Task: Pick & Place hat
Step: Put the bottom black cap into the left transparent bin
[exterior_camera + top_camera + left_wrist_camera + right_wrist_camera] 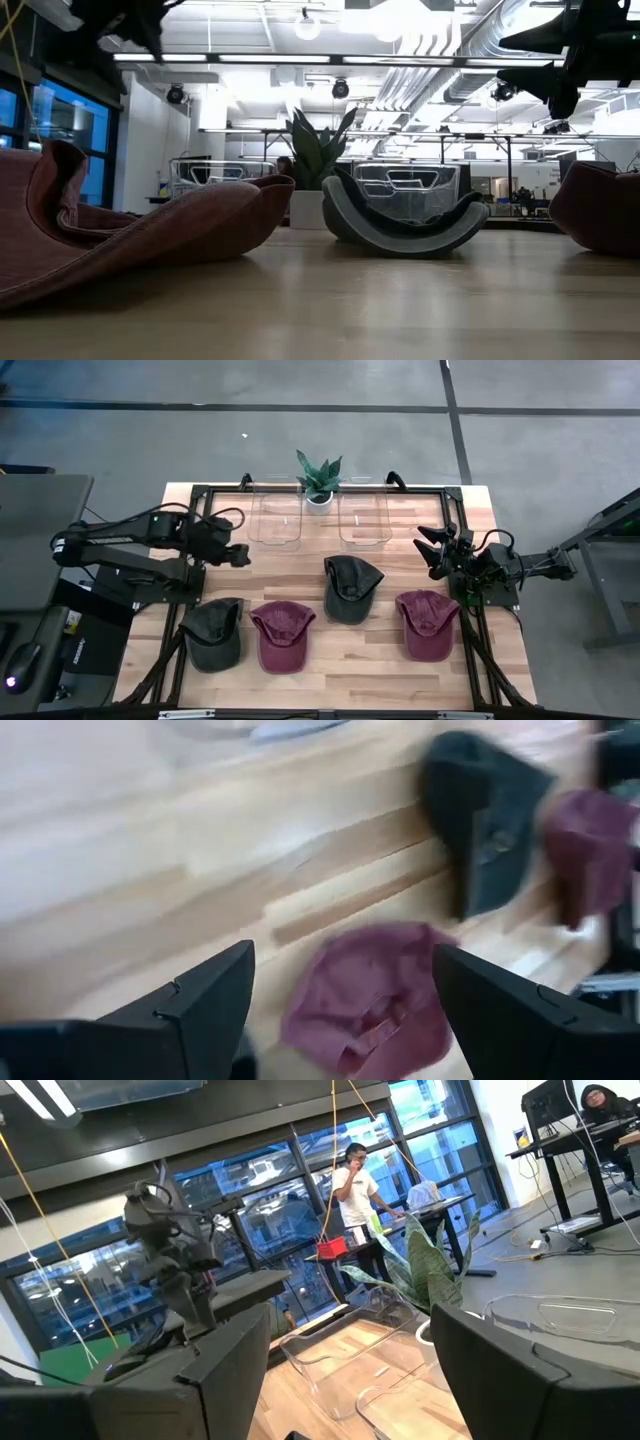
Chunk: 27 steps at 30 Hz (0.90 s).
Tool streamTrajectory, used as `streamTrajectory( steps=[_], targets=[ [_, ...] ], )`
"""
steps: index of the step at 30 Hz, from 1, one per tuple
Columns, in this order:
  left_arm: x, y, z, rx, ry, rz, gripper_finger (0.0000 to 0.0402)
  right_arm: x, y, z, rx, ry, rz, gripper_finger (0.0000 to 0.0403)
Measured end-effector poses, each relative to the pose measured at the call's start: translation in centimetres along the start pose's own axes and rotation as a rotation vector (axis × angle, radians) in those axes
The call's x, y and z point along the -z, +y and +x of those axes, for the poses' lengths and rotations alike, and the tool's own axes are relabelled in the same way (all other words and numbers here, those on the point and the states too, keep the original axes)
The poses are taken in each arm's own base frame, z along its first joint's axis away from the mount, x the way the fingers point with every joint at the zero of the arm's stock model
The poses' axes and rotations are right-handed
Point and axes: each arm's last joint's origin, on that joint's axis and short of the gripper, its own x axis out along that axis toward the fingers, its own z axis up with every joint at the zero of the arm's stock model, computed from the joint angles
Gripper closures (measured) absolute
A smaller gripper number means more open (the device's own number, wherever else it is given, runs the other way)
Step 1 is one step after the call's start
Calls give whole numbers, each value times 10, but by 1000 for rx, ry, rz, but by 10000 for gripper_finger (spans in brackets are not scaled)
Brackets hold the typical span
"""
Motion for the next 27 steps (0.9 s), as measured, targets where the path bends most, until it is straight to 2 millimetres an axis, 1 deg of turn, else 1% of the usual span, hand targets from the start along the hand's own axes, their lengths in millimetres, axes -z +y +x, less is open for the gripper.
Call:
streamTrajectory(
  steps=[4,9,13,18,22,24,27],
  targets=[
    [7,7,0,-68,95,-29,105,0,0,0,0,0,0,132],
    [17,7,-1,-90,109,2,105,0,0,0,0,0,0,132],
    [29,9,-2,-135,155,44,105,0,0,0,0,0,0,132],
    [43,4,3,-163,193,74,105,0,0,0,0,0,0,132],
    [53,1,8,-200,162,100,105,0,0,0,0,0,0,132],
    [58,3,12,-214,151,103,105,0,0,0,0,0,0,132],
    [67,10,23,-244,153,99,105,0,0,0,0,0,0,132]
  ],
)
